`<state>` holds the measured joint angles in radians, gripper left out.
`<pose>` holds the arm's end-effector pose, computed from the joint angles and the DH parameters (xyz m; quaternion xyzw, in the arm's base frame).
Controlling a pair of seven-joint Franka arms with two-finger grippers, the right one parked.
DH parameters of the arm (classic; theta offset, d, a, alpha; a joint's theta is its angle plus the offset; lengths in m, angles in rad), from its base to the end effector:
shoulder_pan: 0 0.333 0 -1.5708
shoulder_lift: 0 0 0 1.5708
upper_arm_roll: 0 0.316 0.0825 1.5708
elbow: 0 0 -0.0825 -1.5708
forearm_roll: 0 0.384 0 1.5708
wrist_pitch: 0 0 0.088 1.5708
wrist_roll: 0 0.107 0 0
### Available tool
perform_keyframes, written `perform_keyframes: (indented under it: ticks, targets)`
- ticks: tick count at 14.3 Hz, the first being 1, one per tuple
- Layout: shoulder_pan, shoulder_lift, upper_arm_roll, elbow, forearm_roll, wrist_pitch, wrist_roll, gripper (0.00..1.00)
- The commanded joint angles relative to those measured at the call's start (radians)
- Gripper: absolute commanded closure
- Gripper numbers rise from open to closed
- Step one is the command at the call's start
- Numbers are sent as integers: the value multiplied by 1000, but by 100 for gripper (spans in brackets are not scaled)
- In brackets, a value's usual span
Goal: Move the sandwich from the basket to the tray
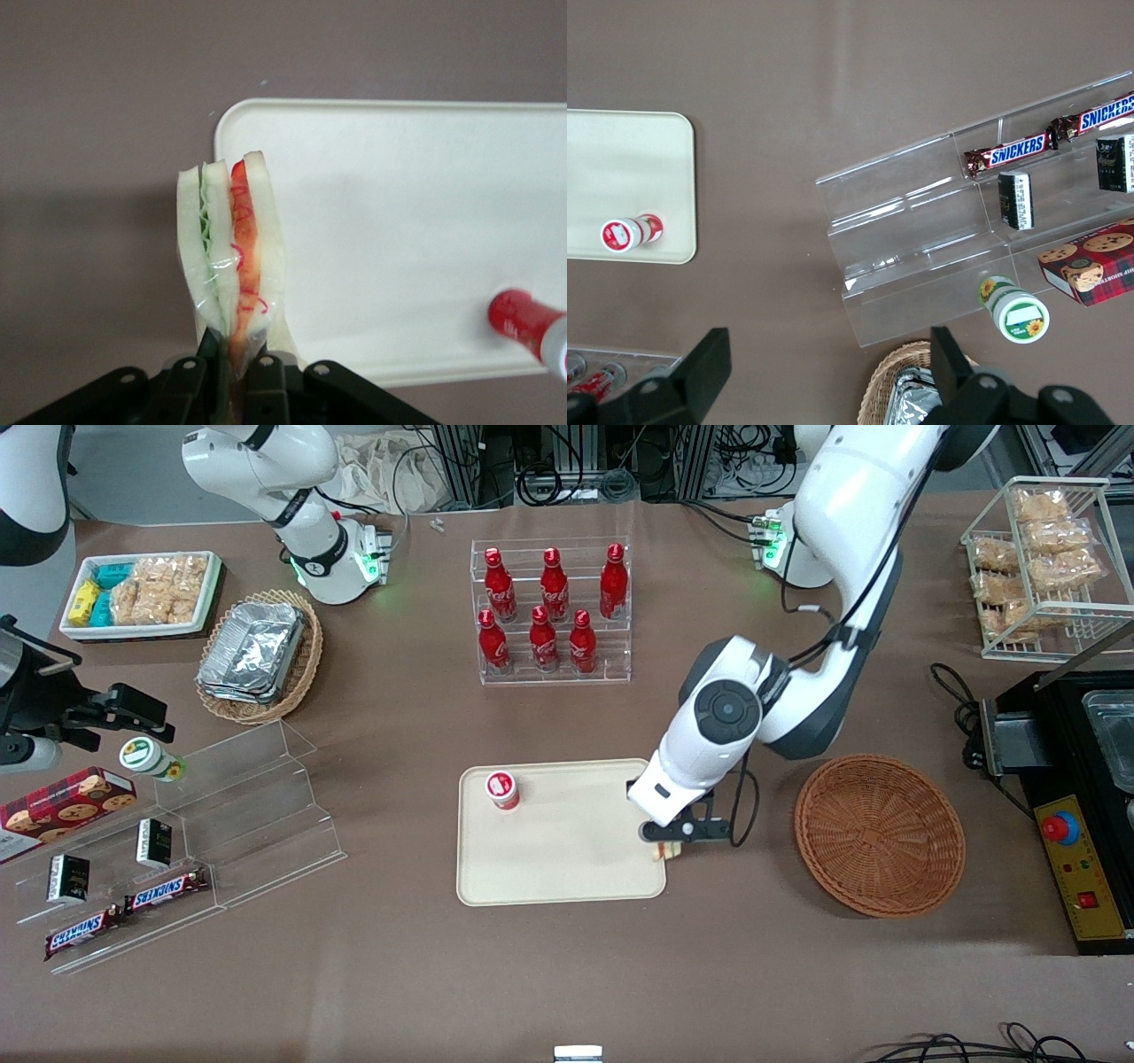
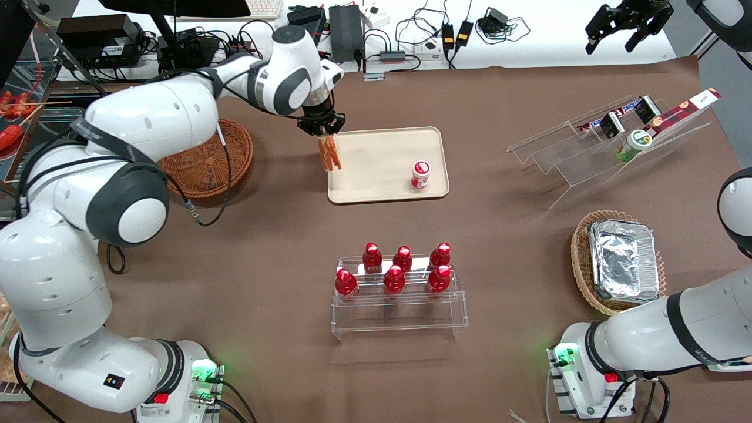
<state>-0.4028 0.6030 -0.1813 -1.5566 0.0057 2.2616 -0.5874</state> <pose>0.6039 -0.3751 0.3099 0.9971 0.0184 0.0198 0.0707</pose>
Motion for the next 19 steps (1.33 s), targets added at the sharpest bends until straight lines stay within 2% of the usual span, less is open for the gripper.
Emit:
perform_keyframes:
  ticks: [1,3,5,6,7,9,14,19]
  targets:
    - [-7,92,-13,59,-9,67,5,100]
    - [-10,144,-18,73,-9,110,5,100]
    - [-11,155,-23,72,-7,116,5,86]
    - [-16,155,-23,70,-4,115,5,56]
    - [-18,155,-23,70,-3,108,6,1]
    - [-18,138,-23,72,-16,81,-8,1]
    - [35,0,-17,76,-4,-170,3,0]
    - [181,-141,0,81,7,-450,3,0]
